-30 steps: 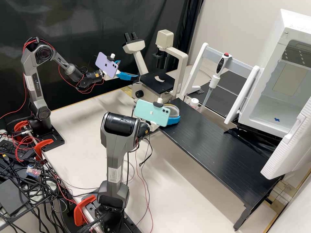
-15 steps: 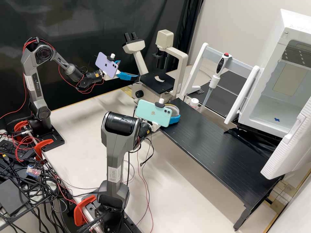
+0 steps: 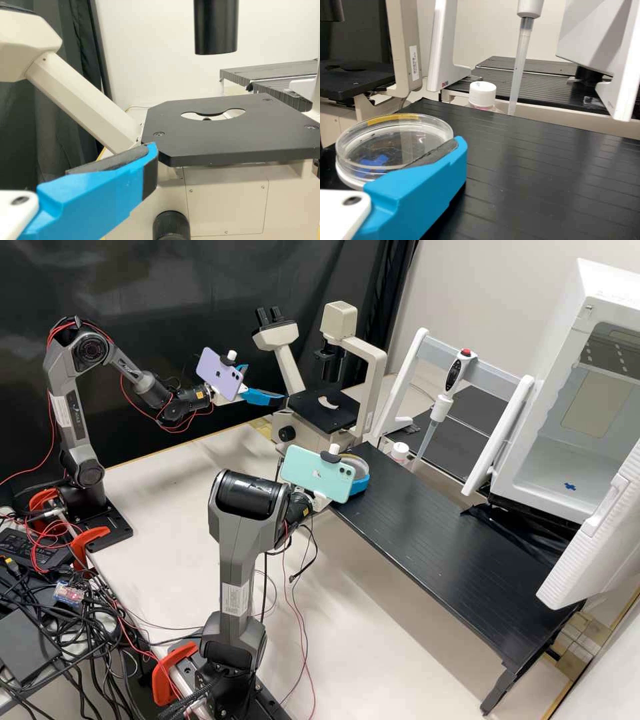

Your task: Move the petri dish to the incubator

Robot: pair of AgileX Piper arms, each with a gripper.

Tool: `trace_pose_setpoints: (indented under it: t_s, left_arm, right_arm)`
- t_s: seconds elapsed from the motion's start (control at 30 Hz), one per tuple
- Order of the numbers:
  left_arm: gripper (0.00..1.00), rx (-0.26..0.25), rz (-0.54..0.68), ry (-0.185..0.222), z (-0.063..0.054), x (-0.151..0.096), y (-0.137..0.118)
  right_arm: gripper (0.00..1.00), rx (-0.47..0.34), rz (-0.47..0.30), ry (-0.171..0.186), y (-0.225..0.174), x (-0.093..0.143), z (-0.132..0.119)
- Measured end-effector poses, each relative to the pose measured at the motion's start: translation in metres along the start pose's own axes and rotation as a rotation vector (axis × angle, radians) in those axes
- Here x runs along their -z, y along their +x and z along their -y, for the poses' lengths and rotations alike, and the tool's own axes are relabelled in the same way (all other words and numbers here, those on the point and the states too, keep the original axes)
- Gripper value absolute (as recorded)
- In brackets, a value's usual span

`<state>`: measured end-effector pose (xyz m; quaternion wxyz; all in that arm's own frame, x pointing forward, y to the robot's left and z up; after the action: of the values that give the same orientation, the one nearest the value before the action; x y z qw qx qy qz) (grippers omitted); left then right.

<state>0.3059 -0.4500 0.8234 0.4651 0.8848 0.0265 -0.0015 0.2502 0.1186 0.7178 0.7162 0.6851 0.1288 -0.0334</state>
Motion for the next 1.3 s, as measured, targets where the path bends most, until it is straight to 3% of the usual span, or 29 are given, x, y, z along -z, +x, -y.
trace_pose_setpoints:
  t_s: [1.03,1.3]
  left_arm:
    - [1.00,0.000,0.000,0.000,0.000,0.000,0.000]
    - [1.00,0.000,0.000,0.000,0.000,0.000,0.000]
  right_arm:
    - [0.00,-0.014,0.012,0.001,0.001,-0.004,-0.004]
    - [0.00,-0.101,0.056,0.036,-0.005,-0.013,-0.030]
